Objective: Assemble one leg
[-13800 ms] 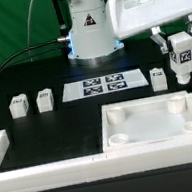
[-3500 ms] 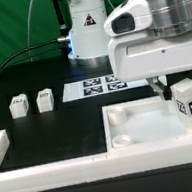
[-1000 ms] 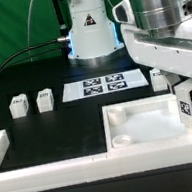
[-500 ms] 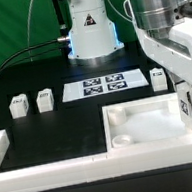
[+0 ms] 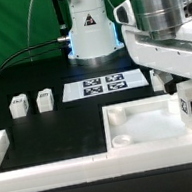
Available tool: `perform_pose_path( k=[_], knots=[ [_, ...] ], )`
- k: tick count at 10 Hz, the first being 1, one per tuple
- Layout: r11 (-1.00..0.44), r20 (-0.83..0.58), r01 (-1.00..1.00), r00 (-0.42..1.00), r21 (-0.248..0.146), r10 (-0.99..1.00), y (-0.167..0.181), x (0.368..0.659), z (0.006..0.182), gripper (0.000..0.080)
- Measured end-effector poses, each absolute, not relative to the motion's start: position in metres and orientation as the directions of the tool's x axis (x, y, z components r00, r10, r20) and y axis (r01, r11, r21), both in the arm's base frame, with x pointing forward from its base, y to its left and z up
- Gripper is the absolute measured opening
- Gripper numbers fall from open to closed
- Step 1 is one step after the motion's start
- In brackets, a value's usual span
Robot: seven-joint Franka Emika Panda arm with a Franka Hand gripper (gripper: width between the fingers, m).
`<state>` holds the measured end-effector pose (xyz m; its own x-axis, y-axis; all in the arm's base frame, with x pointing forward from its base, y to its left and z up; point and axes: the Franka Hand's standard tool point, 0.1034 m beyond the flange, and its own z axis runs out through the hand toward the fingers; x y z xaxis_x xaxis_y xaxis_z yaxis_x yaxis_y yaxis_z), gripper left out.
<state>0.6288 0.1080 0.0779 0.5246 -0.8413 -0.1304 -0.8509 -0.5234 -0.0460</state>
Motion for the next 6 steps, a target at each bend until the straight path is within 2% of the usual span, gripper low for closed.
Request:
perform_pose_path(
  k=[2,6],
  knots=[
    [-0.697,-0.118,-0.713,0.701,-0.073,-0.704,0.11,0.6284,0.0779,0.0648],
    [-0.925,-0.071,-0.366,0.93,-0.104,-0.361,0.1114,0.6295,0.0791,0.0649]
  ],
)
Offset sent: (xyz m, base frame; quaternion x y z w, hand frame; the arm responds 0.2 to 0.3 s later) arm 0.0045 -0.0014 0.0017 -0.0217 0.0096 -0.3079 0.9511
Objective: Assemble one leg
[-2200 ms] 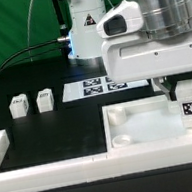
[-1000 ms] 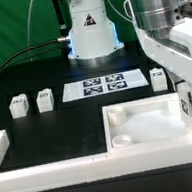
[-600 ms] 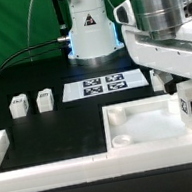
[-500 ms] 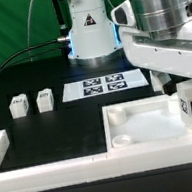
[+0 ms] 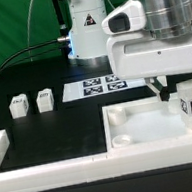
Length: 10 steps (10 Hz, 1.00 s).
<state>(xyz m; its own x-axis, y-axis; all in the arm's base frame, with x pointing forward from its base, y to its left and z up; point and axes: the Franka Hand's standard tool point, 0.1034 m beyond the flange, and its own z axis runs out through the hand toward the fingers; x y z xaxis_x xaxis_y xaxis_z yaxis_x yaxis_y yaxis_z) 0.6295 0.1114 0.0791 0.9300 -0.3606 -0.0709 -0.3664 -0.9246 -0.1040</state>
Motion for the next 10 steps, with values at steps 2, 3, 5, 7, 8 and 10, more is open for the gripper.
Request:
perform_pose_path(
  k=[2,3,5,7,8,10],
  knots=[
    [-0.982,-0.044,-0.157,0.987,-0.109,-0.153,0.1105,0.63,0.0794,0.0649],
    [-0.991,-0.033,-0.066,0.998,-0.112,-0.062,0.1094,0.6302,0.0792,0.0649],
    [-0.993,-0.028,-0.02,0.999,-0.115,-0.017,0.1079,0.6303,0.079,0.0649],
    [-0.993,-0.028,-0.02,0.999,-0.115,-0.017,0.1077,0.6303,0.079,0.052],
    [-0.993,-0.028,-0.02,0.999,-0.115,-0.017,0.1077,0.6303,0.079,0.0381],
    [-0.993,-0.028,-0.02,0.999,-0.115,-0.017,0.1077,0.6303,0.079,0.0291]
  ],
)
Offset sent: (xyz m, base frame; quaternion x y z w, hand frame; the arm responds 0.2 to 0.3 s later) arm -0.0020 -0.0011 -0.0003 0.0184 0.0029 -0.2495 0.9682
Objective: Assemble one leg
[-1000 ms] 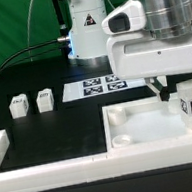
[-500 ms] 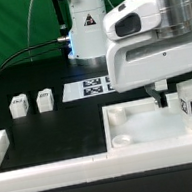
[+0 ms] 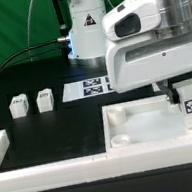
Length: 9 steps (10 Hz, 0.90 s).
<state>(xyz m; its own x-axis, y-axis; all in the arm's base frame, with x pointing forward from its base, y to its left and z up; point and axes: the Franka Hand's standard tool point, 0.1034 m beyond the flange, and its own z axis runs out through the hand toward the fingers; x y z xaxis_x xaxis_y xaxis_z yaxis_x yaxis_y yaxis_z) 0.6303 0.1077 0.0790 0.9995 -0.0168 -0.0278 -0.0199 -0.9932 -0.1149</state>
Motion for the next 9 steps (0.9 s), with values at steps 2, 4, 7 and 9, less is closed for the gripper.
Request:
perform_pose_path(
  k=[2,4,7,9],
  knots=[
    [-0.991,-0.033,-0.063,0.998,-0.114,-0.06,0.1079,0.6303,0.079,0.0292],
    [-0.98,-0.045,-0.164,0.986,-0.114,-0.16,0.1088,0.6302,0.079,0.0292],
    [-0.867,-0.078,-0.489,0.872,-0.098,-0.483,0.1081,0.6297,0.0774,0.0292],
    [-0.713,-0.097,-0.697,0.717,-0.072,-0.69,0.1088,0.6294,0.0772,0.0292]
  ],
)
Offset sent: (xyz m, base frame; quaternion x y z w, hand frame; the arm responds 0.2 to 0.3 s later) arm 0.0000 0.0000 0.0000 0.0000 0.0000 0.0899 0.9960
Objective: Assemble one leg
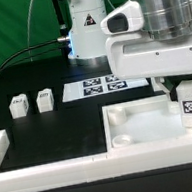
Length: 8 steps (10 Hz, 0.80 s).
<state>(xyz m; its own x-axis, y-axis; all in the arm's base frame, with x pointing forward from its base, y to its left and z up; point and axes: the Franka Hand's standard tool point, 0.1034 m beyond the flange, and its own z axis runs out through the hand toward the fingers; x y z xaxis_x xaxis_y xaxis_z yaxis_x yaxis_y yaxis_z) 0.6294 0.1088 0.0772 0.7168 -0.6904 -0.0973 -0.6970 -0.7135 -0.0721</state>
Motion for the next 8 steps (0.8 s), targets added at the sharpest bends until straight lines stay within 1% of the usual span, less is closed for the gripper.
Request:
perform_pose_path(
  k=[3,4,7,8],
  knots=[
    [-0.47,-0.106,-0.882,0.471,-0.036,-0.876,0.1098,0.6291,0.0772,0.0294],
    [-0.346,-0.113,-0.938,0.346,-0.022,-0.931,0.1094,0.6291,0.077,0.0294],
    [-0.175,-0.117,-0.985,0.174,-0.002,-0.978,0.1091,0.6291,0.0768,0.0294],
    [-0.182,-0.117,-0.983,0.181,-0.003,-0.977,0.1091,0.6291,0.0768,0.0299]
  ],
)
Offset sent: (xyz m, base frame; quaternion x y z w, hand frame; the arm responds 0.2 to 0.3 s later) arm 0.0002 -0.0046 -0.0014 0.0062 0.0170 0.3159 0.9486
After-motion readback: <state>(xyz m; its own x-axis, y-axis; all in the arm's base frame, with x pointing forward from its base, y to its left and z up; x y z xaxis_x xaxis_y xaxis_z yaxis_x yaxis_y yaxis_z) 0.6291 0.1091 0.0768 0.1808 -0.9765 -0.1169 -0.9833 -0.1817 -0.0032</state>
